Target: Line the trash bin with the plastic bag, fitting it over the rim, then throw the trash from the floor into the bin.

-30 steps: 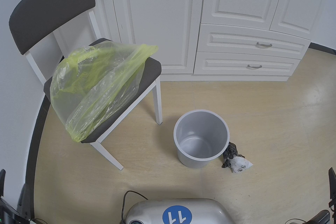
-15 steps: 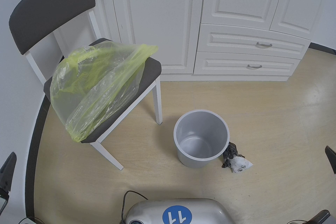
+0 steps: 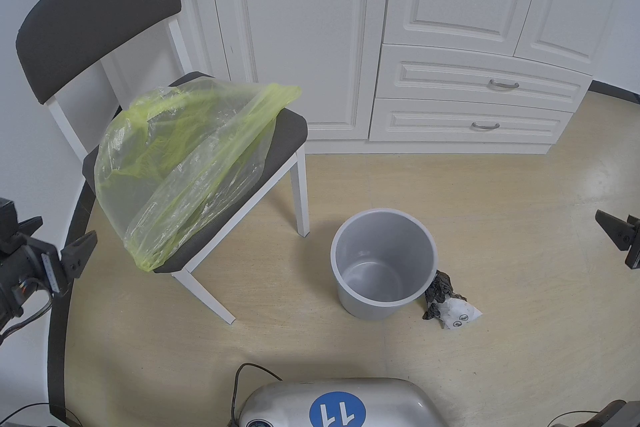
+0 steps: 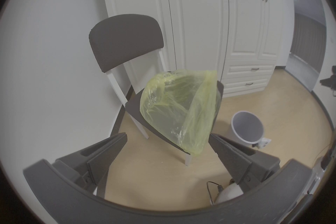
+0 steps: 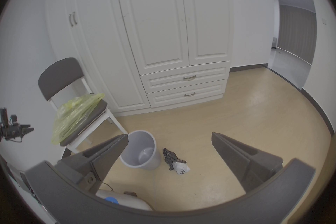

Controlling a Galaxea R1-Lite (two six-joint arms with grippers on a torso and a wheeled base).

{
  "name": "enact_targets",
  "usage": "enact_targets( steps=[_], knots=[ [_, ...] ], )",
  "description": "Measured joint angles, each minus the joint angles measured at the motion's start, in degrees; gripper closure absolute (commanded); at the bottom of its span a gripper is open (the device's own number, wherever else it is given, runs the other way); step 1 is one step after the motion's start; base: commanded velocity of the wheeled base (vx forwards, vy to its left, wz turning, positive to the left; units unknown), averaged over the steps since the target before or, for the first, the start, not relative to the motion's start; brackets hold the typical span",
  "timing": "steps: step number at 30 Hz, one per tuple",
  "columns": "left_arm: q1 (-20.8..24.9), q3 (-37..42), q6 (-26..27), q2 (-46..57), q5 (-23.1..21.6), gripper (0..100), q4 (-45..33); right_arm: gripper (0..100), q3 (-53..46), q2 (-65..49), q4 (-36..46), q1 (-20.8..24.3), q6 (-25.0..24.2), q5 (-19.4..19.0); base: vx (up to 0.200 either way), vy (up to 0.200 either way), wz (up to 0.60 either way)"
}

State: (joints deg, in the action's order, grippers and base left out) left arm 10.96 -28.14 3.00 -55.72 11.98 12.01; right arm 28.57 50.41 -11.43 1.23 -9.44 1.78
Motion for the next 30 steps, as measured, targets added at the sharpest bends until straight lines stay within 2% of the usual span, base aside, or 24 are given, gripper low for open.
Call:
enact_targets(
  steps=[3, 10, 14, 19, 24, 30],
  knots=[
    [4.25, -2.18, 0.34, -5.28, 5.42, 0, 1.29, 0, 1.05, 2.01, -0.85, 1.38, -1.37, 1.88, 0.0, 0.0, 0.0],
    [11.93, -6.23, 0.85, -12.82, 13.21, 0, 2.22, 0, 2.12, 4.61, -3.91, 7.94, -3.21, 9.02, 0.0, 0.0, 0.0],
    [13.95, -6.95, 2.57, -15.25, 15.96, 0, 2.28, 0, 2.23, 6.23, -6.68, 12.74, -4.73, 14.88, 0.0, 0.0, 0.0],
    [14.51, -7.14, 7.23, -17.53, 18.2, 0, 2.28, 0, 1.83, 9.33, -9.69, 18.92, -6.73, 22.55, 0.0, 0.0, 0.0],
    [14.73, -6.9, 10.72, -19.99, 19.47, 0, 2.11, 0, 1.02, 12.18, -10.95, 21.59, -7.28, 24.21, 0.0, 0.0, 0.0],
    [14.75, -6.69, 11.61, -23.44, 19.81, 0, 2.3, 0, 0.52, 13.01, -10.98, 22.14, -7.01, 24.38, 0.0, 0.0, 0.0]
  ],
)
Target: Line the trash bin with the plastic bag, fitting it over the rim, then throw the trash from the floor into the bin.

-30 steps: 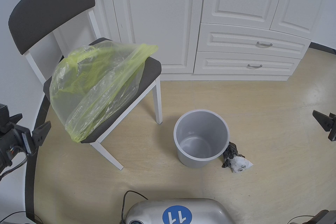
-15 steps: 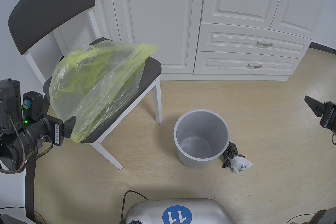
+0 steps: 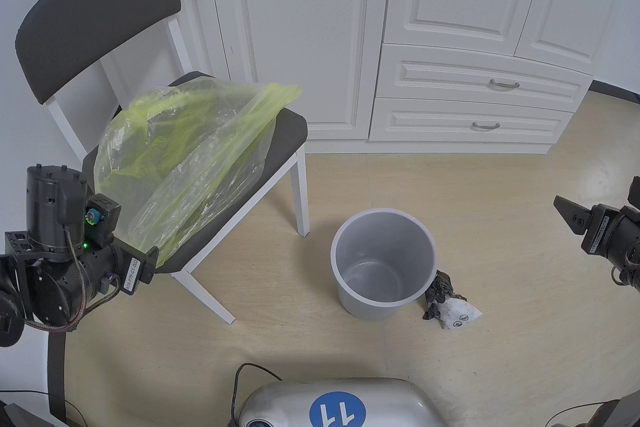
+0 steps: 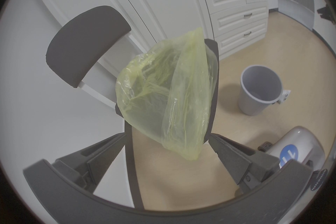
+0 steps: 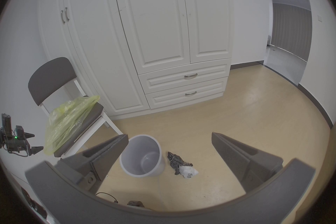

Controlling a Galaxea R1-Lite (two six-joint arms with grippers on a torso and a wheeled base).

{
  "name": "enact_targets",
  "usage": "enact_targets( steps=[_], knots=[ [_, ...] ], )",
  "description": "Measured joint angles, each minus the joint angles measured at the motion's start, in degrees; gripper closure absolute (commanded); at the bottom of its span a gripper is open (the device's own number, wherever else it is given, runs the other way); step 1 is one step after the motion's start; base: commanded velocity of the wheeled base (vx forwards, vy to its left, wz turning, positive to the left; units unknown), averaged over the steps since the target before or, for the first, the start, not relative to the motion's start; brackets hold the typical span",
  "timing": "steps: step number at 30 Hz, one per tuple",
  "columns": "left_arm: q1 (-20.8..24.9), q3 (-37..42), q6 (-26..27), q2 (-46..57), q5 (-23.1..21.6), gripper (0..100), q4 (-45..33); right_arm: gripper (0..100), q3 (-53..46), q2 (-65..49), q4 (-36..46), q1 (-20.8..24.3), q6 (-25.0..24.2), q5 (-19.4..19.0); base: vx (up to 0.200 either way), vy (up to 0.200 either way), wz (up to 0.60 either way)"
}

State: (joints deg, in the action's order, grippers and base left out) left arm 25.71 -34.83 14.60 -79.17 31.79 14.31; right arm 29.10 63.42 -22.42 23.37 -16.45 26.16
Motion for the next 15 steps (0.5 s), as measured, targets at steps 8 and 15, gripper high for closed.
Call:
enact_targets(
  steps=[8, 15],
  knots=[
    [-0.09, -0.26, 2.77, -4.6, 6.02, 0, 1.96, 0, -0.24, 0.11, 0.17, 0.09, 0.17, 0.02, 0.0, 0.0, 0.0],
    [-0.16, -0.28, 3.16, -8.77, 7.05, 0, 6.35, 0, -0.27, 0.06, 0.2, 0.0, 0.17, -0.24, 0.0, 0.0, 0.0]
  ],
)
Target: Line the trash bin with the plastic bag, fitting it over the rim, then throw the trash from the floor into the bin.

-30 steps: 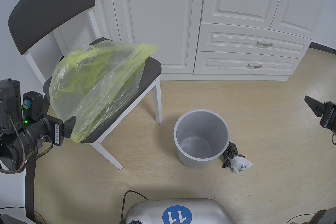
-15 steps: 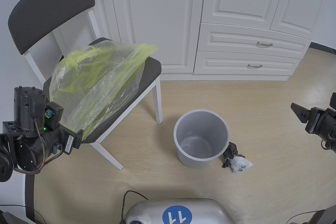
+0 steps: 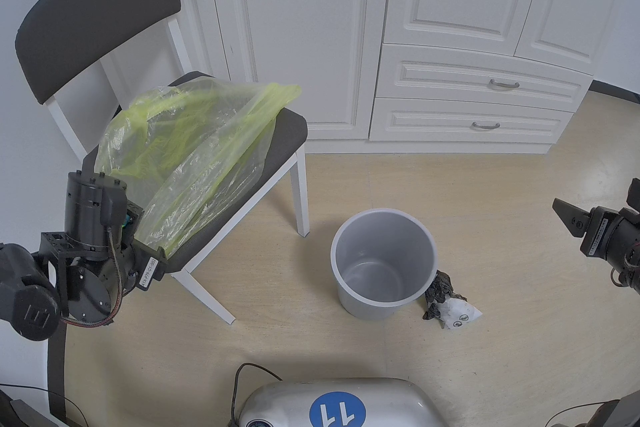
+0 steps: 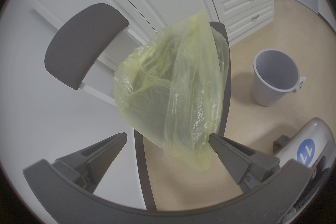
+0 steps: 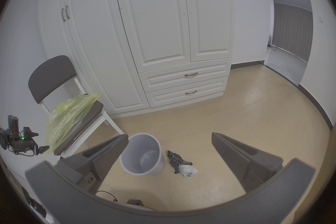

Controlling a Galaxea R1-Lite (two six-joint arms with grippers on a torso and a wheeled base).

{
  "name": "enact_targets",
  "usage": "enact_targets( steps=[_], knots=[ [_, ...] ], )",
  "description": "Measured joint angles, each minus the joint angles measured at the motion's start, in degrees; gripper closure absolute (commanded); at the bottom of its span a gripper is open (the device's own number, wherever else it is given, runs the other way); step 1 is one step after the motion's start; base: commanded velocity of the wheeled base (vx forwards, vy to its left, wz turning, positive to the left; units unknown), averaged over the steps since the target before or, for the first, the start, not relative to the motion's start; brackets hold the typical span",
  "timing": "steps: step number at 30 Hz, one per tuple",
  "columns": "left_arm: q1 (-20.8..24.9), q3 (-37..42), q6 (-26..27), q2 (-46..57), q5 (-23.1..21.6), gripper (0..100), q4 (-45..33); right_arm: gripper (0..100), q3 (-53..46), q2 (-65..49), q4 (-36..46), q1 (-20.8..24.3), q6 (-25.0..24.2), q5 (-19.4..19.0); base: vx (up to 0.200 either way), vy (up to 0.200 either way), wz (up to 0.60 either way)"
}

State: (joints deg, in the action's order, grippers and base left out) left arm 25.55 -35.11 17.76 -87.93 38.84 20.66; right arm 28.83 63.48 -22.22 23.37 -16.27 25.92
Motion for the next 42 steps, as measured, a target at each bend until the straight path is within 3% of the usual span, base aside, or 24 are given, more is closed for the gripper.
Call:
enact_targets(
  steps=[20, 31, 42],
  knots=[
    [2.12, 4.13, 0.2, 3.01, 0.18, 0, 0.0, 0, 0.09, -1.11, 0.26, -0.26, 0.18, -0.17, 0.0, 0.0, 0.0],
    [2.76, 7.13, 2.86, 4.17, 0.24, 0, 0.52, 0, -0.09, -1.29, 0.61, -0.28, 0.21, -0.27, 0.0, 0.0, 0.0],
    [-0.5, 6.8, 5.77, -1.48, 0.18, 0, 11.24, 0, -0.17, -1.24, 0.63, -0.41, 0.22, -0.27, 0.0, 0.0, 0.0]
  ],
)
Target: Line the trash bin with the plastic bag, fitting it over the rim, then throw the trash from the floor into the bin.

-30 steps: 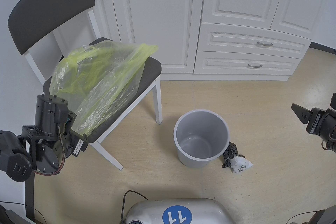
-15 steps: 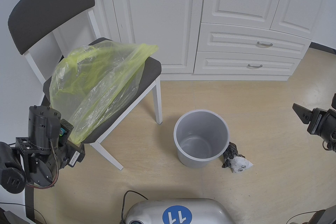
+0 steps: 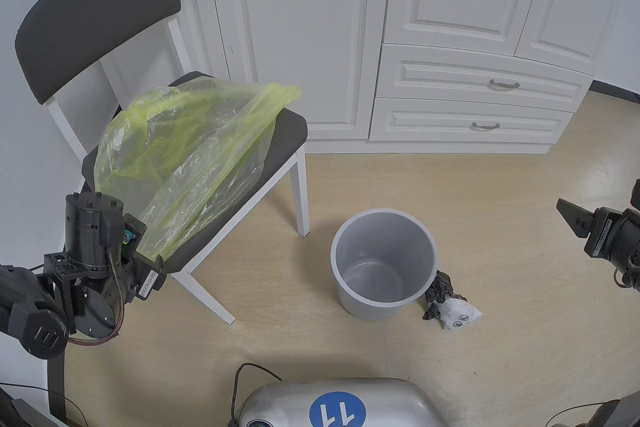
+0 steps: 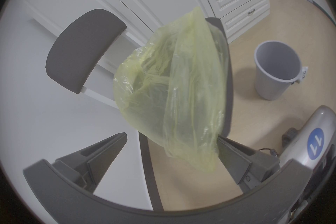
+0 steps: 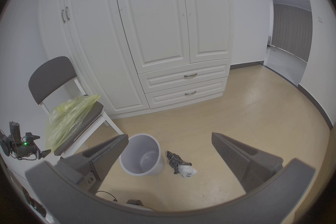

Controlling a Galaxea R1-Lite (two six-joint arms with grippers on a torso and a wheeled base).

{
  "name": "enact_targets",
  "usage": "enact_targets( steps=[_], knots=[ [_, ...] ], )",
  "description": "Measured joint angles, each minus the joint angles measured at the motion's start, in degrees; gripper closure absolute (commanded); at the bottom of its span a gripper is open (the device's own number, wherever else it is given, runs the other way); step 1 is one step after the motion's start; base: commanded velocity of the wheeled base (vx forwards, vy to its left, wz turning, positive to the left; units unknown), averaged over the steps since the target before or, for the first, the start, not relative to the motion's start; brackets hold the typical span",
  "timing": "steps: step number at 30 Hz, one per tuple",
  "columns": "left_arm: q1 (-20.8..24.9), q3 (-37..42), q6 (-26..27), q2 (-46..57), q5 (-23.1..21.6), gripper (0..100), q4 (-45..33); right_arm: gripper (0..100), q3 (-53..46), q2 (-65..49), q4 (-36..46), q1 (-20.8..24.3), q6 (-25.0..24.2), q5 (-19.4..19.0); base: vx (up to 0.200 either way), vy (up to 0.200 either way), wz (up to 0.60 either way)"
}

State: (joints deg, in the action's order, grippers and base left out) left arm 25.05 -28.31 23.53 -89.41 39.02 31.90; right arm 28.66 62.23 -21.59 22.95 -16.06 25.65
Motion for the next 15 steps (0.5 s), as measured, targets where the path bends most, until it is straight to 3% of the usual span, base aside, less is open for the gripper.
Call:
enact_targets(
  steps=[15],
  knots=[
    [-3.86, 1.39, 3.02, 2.0, 0.0, 0, 2.36, 0, 0.26, -0.57, -0.06, -0.16, 0.07, -0.06, 0.0, 0.0, 0.0]
  ],
)
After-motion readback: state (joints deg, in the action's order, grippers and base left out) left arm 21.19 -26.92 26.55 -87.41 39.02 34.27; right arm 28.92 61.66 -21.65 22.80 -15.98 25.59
